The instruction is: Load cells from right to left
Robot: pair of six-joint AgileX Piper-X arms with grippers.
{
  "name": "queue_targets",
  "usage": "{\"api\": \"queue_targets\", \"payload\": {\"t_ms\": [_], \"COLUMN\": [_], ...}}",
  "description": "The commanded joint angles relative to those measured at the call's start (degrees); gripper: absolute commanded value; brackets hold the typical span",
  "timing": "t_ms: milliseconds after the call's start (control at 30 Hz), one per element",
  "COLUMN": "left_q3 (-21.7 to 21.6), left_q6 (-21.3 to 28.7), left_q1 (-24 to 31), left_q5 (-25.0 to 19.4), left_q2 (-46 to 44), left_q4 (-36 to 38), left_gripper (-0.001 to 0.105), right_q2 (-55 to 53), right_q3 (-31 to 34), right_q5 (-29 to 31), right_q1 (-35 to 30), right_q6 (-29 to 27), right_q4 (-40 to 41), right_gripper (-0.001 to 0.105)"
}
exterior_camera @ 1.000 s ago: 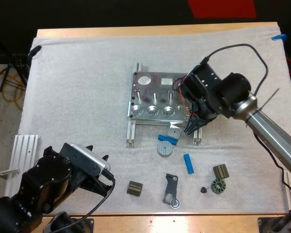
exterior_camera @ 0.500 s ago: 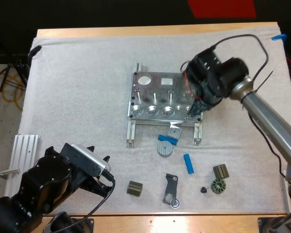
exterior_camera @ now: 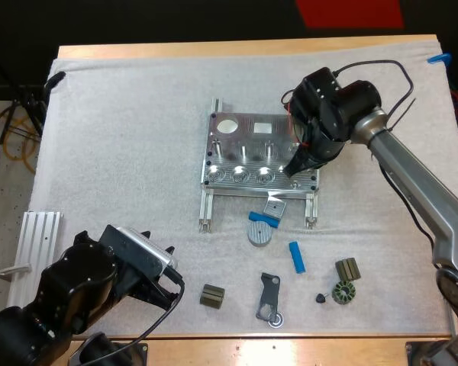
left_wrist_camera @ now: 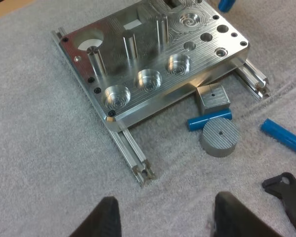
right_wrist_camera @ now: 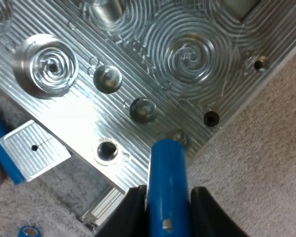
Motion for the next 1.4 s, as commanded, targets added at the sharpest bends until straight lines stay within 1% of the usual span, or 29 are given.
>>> {"api": "queue_targets", "payload": {"t_ms": [0,167,367,833,1000,1233,1367], "left_q3": [-0.15,-0.15,-0.15,-0.15,-0.15,-0.15,-0.15], "left_q6": [-0.05,-0.05,-0.05,-0.05,-0.05,-0.05,-0.05], "left_q1": [0.16,0.16,0.16,0.16,0.16,0.16,0.16], "left_q5": [-0.03,-0.03,-0.03,-0.03,-0.03,-0.03,-0.03], "left_q2": [-0.24,-0.24,-0.24,-0.24,-0.24,-0.24,-0.24], "left_q4": [-0.32,-0.32,-0.32,-3.71,-3.72,-3.72,-3.72], "left_gripper": [0.043,0.043,0.043,0.043,0.043,0.043,0.043], "right_q2": [0.47,2.31,3.84,5.72,6.21,6.43,6.43], "right_q3": [-0.41,-0.41,-0.48,-0.48,-0.48,-0.48,-0.48], "right_q5": [-0.07,2.96,2.94,2.94,0.88,0.75,-0.28], "right_q1": [-0.19,-0.19,-0.19,-0.19,-0.19,-0.19,-0.19], "right_q6": [0.28,0.18,0.18,0.68,1.57,1.57,1.28], "right_q4": [0.26,0.05,-0.01,-0.33,-0.33,-0.79,-0.78], "right_gripper": [0.000,0.000,0.000,0.000,0.000,0.000,0.000]}}
